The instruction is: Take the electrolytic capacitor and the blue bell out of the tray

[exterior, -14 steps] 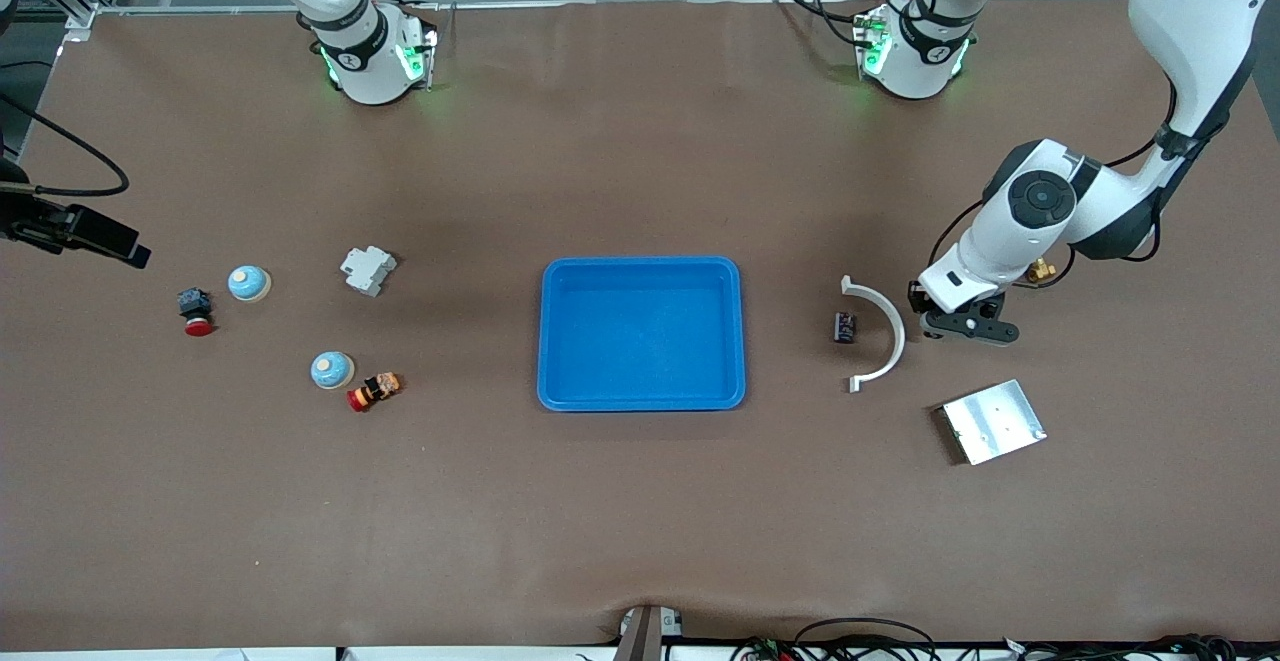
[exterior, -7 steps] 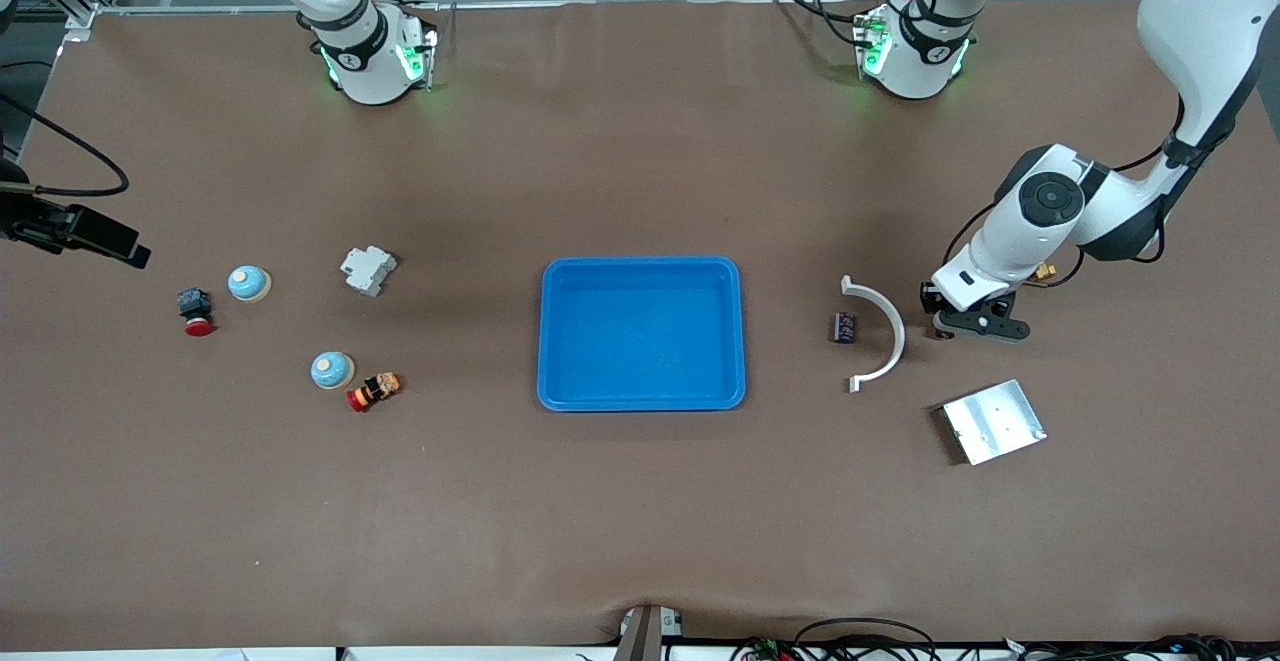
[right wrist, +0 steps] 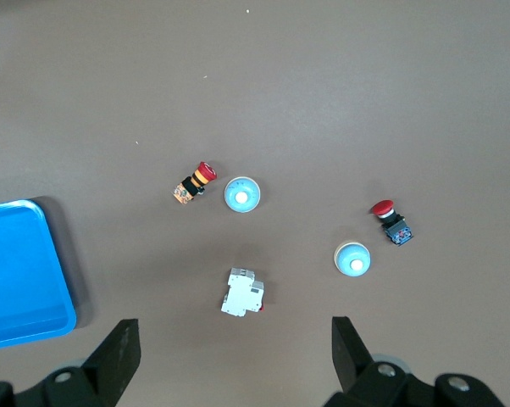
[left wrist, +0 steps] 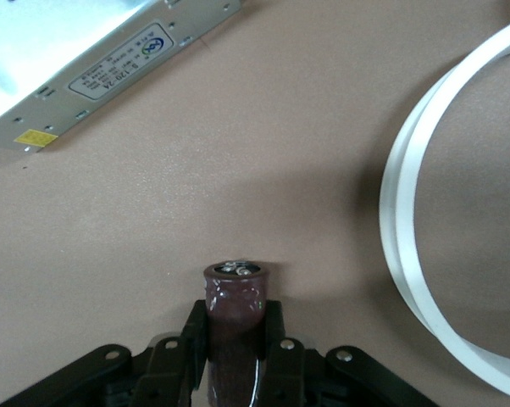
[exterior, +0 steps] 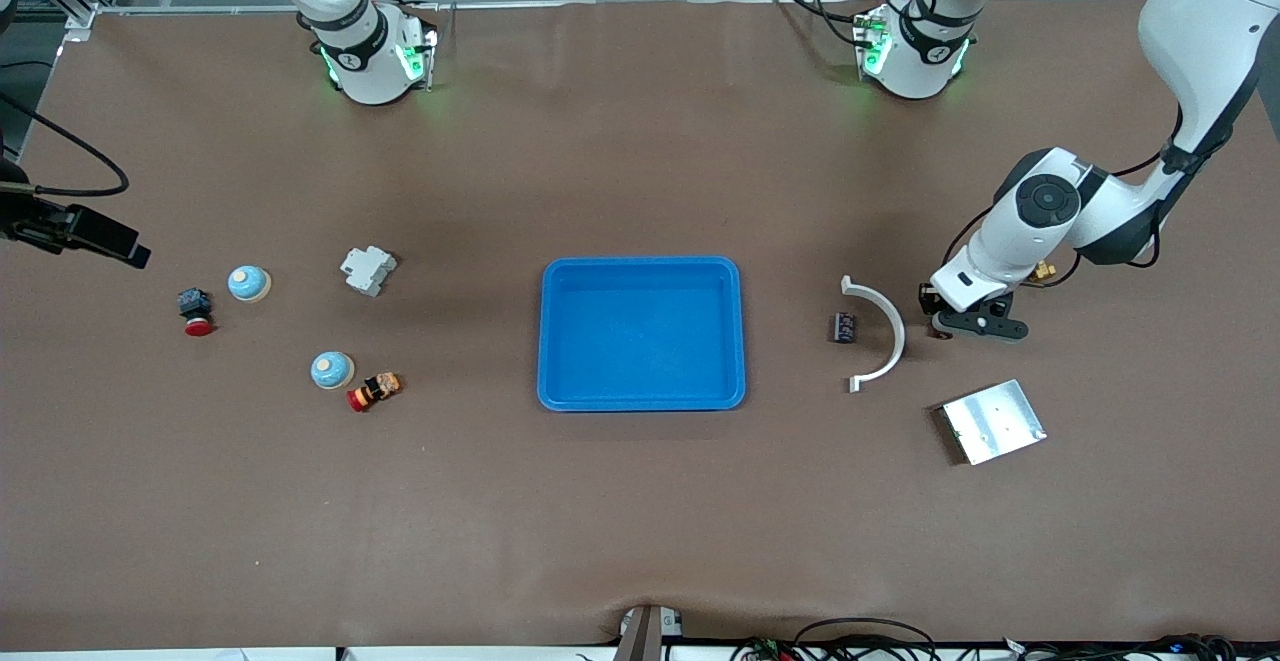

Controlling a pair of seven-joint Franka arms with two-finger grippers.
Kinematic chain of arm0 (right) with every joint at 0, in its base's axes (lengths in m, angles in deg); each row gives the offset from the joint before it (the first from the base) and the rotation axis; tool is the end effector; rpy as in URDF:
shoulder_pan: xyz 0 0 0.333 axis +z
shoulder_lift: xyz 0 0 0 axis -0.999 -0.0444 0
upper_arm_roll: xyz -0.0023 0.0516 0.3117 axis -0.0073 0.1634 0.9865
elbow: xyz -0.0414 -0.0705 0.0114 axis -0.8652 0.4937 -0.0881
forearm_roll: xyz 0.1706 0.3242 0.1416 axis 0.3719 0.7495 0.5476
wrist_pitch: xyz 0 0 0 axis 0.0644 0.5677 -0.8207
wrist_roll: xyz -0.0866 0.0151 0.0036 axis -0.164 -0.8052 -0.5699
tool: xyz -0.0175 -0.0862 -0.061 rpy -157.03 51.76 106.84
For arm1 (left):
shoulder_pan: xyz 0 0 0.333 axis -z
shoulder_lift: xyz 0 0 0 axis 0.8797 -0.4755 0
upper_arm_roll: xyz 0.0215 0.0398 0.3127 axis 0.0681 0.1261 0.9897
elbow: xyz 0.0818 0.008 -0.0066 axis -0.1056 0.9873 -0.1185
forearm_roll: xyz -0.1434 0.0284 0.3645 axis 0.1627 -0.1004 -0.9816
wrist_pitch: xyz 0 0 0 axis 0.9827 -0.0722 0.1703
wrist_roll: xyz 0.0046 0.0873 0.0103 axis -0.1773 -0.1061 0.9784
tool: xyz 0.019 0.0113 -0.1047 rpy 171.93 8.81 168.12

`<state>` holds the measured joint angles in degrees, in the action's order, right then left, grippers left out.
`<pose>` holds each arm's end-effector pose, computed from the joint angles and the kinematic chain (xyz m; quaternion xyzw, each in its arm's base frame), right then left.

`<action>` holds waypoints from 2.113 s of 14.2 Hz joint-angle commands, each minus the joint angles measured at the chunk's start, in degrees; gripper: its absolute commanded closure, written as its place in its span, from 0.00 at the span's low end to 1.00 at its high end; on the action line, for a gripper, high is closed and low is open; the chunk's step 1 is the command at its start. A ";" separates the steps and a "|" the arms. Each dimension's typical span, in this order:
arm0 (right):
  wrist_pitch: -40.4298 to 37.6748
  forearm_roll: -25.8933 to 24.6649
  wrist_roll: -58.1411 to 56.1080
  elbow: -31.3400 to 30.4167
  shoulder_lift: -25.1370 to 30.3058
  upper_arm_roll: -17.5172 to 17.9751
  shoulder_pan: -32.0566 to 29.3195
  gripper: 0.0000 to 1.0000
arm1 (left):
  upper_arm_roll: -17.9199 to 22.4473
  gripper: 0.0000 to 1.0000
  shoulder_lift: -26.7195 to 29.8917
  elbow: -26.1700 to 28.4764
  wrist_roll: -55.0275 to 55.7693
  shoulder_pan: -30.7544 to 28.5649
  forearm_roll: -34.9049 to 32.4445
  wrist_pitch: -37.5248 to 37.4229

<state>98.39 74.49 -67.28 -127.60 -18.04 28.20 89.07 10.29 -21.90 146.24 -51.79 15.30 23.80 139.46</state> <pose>0.5936 -0.0217 0.6229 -0.9951 0.0972 0.0139 0.0088 0.5083 -0.0363 0.1830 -0.9916 0.1128 -0.0552 0.0316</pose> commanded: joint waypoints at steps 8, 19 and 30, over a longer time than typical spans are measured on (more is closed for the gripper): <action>-0.89 0.88 0.55 1.39 -0.60 0.27 -0.73 0.00 | -4.24 0.00 1.31 -3.69 4.49 -0.36 4.83 -7.18; -0.89 0.97 0.54 1.39 -0.60 0.27 -0.73 0.00 | -12.69 0.00 2.46 -12.66 4.06 -0.45 16.88 -19.85; -0.97 0.97 0.46 1.39 -0.60 0.27 -0.73 0.00 | -19.90 0.00 2.54 -24.52 4.23 -0.45 24.53 -30.05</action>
<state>98.37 74.56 -67.28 -127.60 -18.05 28.20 88.96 -8.98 -20.55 123.20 -47.65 15.28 46.89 111.72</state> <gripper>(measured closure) 0.000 0.000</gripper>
